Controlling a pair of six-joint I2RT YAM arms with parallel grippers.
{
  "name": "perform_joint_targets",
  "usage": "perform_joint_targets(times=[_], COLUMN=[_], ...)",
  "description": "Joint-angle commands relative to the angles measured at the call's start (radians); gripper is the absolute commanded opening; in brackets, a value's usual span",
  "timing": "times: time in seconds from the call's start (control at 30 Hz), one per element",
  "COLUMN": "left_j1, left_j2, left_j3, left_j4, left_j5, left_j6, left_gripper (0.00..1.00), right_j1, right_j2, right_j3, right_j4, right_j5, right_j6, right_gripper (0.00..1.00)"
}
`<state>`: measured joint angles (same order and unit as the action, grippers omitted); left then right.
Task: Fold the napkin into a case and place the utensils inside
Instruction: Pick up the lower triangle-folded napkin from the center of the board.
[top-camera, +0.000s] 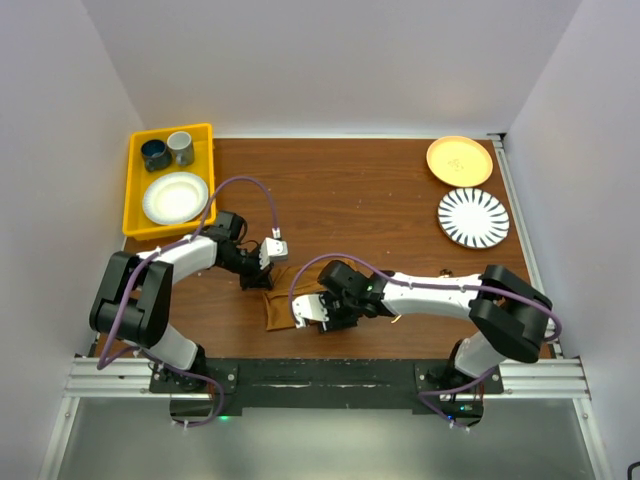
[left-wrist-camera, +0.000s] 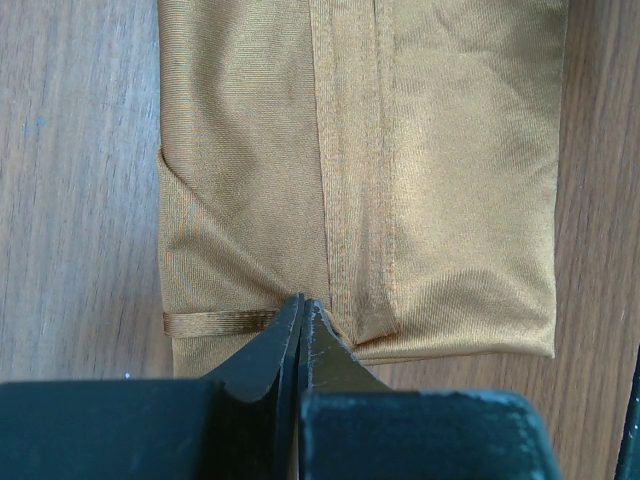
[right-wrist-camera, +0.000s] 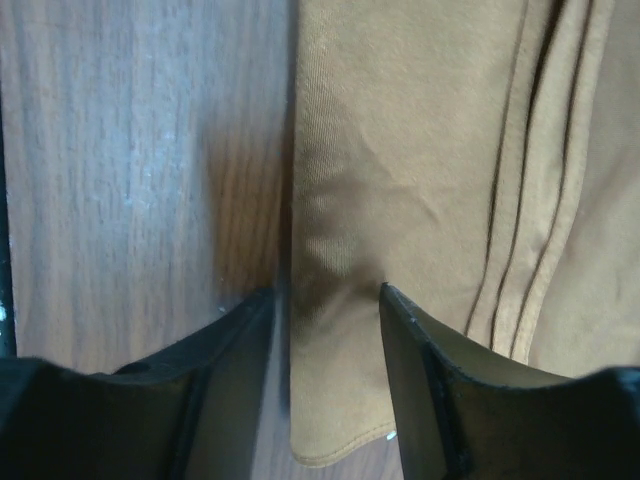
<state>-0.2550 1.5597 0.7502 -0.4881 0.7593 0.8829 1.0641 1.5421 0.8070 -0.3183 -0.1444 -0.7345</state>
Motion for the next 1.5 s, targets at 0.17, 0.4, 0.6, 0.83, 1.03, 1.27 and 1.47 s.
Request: perform_joint_targets(times=[0.17, 0.4, 0.6, 0.83, 1.03, 1.27, 1.47], left_j1=[0.0, 0.0, 0.0, 0.0, 0.0, 0.0, 0.0], left_j2=[0.02, 0.02, 0.03, 0.034, 0.037, 0.04, 0.033], left_j3=[-0.009, -0.009, -0.002, 0.003, 0.009, 0.012, 0.008], left_j4=[-0.027, -0.032, -0.035, -0.044, -0.047, -0.061, -0.064], left_j5=[-0.063, -0.058, -0.055, -0.048, -0.04, -0.037, -0.034], left_j6=[0.059, 0.067, 0.07, 0.08, 0.085, 0.1, 0.11], left_gripper=[0.0, 0.0, 0.0, 0.0, 0.0, 0.0, 0.0], right_j1=[0.008, 0.008, -0.03, -0.142, -0.196, -0.234, -0.276], right_j2=[0.078, 0.043, 0.029, 0.084, 0.171, 0.257, 0.282], right_j3=[0.009, 0.112, 0.165, 0.236, 0.342, 0.461, 0.501], right_j4=[0.074, -0.044, -0.143, -0.188, -0.232, -0.269, -0.288], right_j5=[0.02, -0.038, -0.101, -0.185, -0.245, -0.317, -0.362], right_j6=[-0.014, 0.017, -0.003, 0.0, 0.014, 0.067, 0.104], right_gripper=[0.27, 0.0, 0.0, 0.0, 0.0, 0.0, 0.0])
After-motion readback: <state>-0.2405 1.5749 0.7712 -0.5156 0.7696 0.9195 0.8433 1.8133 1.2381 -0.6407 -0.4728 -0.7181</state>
